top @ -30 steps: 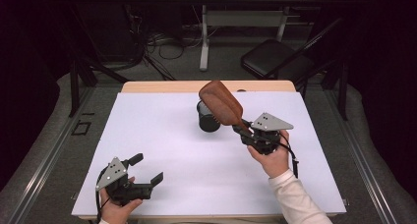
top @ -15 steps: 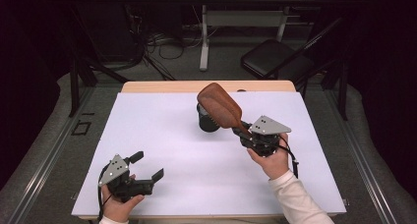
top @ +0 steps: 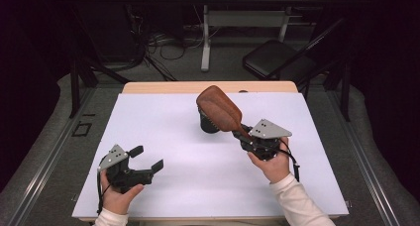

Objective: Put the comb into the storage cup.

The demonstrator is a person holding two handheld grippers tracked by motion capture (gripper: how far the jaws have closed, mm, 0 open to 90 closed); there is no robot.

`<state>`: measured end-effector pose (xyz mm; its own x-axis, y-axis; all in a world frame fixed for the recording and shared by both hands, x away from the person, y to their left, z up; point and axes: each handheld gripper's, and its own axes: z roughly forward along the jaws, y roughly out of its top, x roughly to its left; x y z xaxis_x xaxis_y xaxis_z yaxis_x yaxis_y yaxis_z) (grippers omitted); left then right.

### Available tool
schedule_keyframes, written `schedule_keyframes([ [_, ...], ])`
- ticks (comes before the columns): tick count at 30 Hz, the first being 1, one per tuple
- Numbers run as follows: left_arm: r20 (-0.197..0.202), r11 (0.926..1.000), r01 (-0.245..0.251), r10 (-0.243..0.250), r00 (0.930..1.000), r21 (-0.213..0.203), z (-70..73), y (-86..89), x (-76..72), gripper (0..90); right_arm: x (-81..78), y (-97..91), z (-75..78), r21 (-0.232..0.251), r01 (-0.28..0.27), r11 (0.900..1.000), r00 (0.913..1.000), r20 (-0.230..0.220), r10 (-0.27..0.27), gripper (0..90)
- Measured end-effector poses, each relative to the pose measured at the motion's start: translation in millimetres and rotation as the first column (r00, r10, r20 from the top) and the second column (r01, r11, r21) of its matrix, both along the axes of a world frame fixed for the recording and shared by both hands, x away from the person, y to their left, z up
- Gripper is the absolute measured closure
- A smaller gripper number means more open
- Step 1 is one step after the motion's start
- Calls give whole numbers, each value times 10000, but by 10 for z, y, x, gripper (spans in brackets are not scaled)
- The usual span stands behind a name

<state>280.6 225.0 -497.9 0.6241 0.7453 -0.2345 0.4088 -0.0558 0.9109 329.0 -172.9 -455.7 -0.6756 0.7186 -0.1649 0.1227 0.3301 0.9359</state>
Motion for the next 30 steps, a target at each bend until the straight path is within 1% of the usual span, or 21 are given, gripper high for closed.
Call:
schedule_keyframes([
  [3, -68, 9998, 183, -183, 9998, 8, 60, -36, 41, 35, -10, 0, 0, 23, 16, 10000, 10000, 39, -16, 719],
  [7, -18, 9992, 383, -383, 9993, 127, 156, -102, 86, 36, -18, 0, 1, 28, -10, 10000, 10000, 65, 10, 719],
  [10, 14, 9978, 528, -529, 9986, 404, 223, -146, 124, 36, -22, -3, 6, 42, -22, 10000, 10000, 76, 22, 719],
  [14, 203, 9955, 637, -652, 9977, 705, 301, -204, 163, 36, -28, -7, 10, 66, -64, 10000, 10000, 70, 63, 719],
  [18, 234, 9921, 876, -901, 9957, 900, 359, -268, 199, 35, -31, -9, 14, 177, -107, 9998, 9999, -25, 108, 719],
  [20, 143, 9918, 1048, -1061, 9942, 725, 377, -301, 220, 36, -27, -15, 17, 229, -199, 9995, 9997, -111, 201, 719],
  [23, 0, 9913, 1259, -1260, 9920, 396, 411, -339, 258, 36, -29, -15, 16, 203, -160, 9997, 9999, -58, 161, 719],
  [30, -186, 9872, 1590, -1587, 9871, 118, 518, -420, 326, 44, -40, -11, 14, 195, -132, 9997, 9999, 11, 132, 719],
])
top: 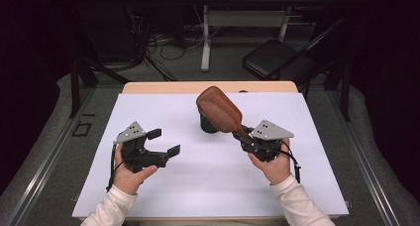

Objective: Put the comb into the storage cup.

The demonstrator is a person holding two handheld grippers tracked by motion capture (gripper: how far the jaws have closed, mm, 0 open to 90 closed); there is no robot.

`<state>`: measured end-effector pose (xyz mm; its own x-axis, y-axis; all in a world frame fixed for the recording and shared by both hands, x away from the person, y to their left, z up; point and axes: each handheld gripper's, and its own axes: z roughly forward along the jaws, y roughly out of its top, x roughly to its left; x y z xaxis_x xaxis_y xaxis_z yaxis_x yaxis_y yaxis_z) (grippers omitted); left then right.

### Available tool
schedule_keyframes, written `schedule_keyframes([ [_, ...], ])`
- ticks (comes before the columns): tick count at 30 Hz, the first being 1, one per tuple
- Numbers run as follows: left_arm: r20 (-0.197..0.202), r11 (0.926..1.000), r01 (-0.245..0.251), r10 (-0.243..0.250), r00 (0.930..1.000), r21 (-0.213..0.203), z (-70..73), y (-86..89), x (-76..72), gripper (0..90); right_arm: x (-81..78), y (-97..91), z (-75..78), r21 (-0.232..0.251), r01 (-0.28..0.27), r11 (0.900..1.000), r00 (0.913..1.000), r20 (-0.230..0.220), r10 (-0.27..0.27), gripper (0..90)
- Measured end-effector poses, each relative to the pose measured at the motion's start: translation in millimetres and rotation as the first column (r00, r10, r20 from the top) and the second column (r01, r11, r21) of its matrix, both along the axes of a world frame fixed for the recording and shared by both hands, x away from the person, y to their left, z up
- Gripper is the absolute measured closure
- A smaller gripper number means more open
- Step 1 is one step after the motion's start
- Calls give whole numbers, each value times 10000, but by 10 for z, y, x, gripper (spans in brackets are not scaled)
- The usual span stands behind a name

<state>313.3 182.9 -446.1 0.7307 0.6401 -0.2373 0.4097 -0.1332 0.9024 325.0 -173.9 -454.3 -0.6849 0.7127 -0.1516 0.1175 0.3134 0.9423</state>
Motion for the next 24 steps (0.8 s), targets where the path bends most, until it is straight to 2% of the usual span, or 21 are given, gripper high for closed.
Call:
schedule_keyframes([
  [6, -291, 9994, 121, -131, 9995, -334, 68, -57, 63, 53, -9, 6, -3, -24, 41, 10000, 10000, 61, -41, 719],
  [15, -708, 9989, 31, -64, 9975, -462, 157, -141, 187, 56, -12, 19, -27, -84, 28, 10000, 10000, 55, -27, 719],
  [21, -1155, 9951, 159, -272, 9929, -980, 207, -180, 282, 62, -15, 28, -39, -87, 18, 10000, 10000, 79, -17, 719],
  [24, -1483, 9922, 168, -353, 9883, -1237, 237, -195, 328, 88, -17, 27, -40, -95, 32, 9999, 10000, 62, -31, 719],
])
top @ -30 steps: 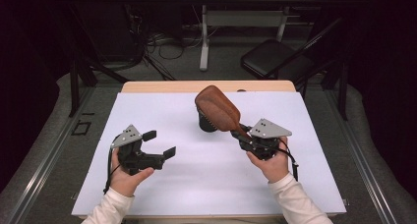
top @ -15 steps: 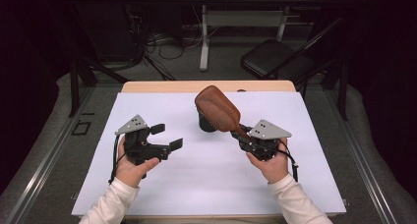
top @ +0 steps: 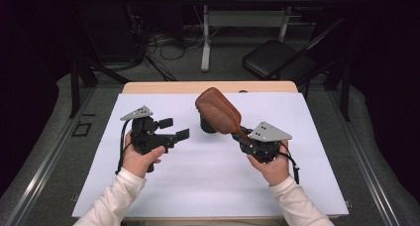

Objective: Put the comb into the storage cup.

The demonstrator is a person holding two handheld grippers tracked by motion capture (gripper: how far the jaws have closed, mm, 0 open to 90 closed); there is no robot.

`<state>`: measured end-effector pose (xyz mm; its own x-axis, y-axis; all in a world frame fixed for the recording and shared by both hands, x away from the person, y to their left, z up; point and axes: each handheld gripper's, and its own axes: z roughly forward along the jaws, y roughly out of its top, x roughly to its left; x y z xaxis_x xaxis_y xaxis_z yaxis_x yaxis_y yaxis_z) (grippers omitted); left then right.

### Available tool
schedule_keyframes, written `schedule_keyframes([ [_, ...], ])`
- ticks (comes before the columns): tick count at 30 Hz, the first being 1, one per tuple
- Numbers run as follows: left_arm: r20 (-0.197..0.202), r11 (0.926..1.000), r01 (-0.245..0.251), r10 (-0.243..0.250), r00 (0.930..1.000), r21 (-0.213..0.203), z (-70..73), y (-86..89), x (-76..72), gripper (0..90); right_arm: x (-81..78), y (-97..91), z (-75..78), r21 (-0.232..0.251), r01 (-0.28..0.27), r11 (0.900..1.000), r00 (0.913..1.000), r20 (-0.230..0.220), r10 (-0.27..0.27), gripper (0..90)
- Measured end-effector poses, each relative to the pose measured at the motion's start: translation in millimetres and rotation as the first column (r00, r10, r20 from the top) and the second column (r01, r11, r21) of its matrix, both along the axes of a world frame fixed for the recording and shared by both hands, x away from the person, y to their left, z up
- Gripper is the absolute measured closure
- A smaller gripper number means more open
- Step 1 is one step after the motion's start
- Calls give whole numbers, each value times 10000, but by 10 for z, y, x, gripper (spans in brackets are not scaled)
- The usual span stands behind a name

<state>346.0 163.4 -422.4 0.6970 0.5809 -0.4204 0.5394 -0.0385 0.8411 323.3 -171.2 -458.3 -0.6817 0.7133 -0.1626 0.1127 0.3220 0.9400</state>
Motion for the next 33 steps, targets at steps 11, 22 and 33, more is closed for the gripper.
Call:
schedule_keyframes([
  [11, -925, 9973, 119, -186, 9955, -726, 110, -62, 158, 142, -13, 17, -7, -31, -37, 10000, 10000, 86, 37, 719],
  [22, -1357, 9966, 303, -406, 9899, -766, 157, -160, 287, 155, -12, 18, -36, 219, -130, 9997, 9999, 58, 128, 719],
  [33, -1754, 9906, 402, -629, 9825, -1304, 157, -195, 352, 160, 17, 17, -98, 697, -414, 9967, 9984, -368, 441, 719],
])
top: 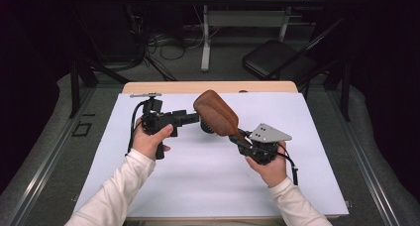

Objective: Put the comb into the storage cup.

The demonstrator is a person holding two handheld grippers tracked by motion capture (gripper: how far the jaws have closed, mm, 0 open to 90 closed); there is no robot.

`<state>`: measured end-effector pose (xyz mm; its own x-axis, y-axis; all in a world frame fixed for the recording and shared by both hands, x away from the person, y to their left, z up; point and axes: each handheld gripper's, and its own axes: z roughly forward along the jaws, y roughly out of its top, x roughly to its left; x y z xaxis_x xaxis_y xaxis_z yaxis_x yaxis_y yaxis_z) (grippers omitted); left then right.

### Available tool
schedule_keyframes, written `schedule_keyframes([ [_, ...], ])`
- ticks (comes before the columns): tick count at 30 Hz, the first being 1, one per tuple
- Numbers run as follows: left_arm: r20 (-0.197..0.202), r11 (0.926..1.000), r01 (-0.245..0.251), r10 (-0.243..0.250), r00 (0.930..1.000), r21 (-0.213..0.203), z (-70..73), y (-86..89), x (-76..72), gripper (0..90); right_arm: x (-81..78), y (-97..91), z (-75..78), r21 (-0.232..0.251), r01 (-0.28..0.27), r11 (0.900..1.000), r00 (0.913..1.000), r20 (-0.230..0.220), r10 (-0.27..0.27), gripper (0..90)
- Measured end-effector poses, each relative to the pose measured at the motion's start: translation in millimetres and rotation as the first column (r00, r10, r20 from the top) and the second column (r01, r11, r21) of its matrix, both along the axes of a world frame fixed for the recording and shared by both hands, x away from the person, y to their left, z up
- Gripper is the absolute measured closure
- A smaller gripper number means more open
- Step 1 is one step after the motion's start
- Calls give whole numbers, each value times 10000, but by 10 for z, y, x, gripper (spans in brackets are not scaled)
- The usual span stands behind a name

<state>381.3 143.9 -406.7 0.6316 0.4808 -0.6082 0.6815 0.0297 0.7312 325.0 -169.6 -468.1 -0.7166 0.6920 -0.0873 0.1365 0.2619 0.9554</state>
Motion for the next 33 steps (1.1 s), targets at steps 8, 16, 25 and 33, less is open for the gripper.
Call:
schedule_keyframes([
  [8, -367, 9996, -106, 96, 9993, -253, -10, 5, 45, 190, 3, 21, -31, 76, -98, 9999, 9998, -144, 99, 719],
  [16, -825, 9984, -248, 206, 9964, -505, -29, -28, 93, 203, -2, 34, -40, 124, -167, 9998, 9997, -191, 169, 719],
  [25, -1091, 9989, -207, 160, 9939, -417, -62, -78, 143, 234, -11, 50, -43, 145, -251, 9996, 9995, -192, 254, 719],
  [33, -1143, 9998, -137, 118, 9934, -162, -74, -153, 169, 232, -16, 67, -49, 127, -300, 9995, 9994, -174, 302, 719],
])
